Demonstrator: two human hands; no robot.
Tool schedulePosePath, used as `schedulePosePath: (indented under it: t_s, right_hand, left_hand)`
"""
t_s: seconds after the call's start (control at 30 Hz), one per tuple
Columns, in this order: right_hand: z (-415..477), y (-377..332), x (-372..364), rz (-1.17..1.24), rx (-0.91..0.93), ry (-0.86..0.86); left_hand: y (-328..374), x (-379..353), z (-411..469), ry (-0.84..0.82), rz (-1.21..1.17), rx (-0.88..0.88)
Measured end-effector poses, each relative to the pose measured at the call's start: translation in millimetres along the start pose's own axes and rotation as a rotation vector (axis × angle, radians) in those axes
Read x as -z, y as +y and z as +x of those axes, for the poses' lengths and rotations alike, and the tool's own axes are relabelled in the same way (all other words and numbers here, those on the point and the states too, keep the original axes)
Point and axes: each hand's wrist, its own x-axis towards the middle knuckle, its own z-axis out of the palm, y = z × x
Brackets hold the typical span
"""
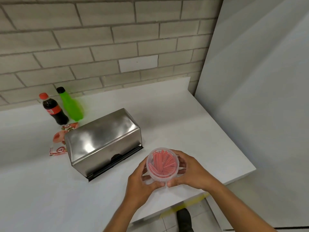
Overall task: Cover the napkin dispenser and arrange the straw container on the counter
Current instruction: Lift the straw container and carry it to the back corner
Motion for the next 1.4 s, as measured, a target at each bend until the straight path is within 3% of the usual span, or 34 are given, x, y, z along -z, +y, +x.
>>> schedulePosePath:
  t_s: [0.27,0.7,0.93,1.2,1.4]
  right_hand:
    - [53.3,18.1,65.7,0.031,0.007,0.02]
    - [181.2,25.2,176.2,-0.025,0.048,-0.116]
    - [228.1,20.3,198.1,-0.058,0.061,-0.114]
    - [271.9,14.8,212.4,-0.017,0.045,-0.087]
    - [298.8,17.1,220.2,0.016,0.046,-0.061]
  left_hand:
    - [13.4,-48.3,70.2,0.019,-0.052,0.043]
    - [36.3,-104.5,198.2,0.17,-0.08,0.04]
    - [50.9,-106.7,245.5,0.157,-0.073,0.101]
    - [60.1,-104.5,299.3,0.197,0.102,0.162]
    - [57.0,-104.2,332.9,0.213,0.167,0.097]
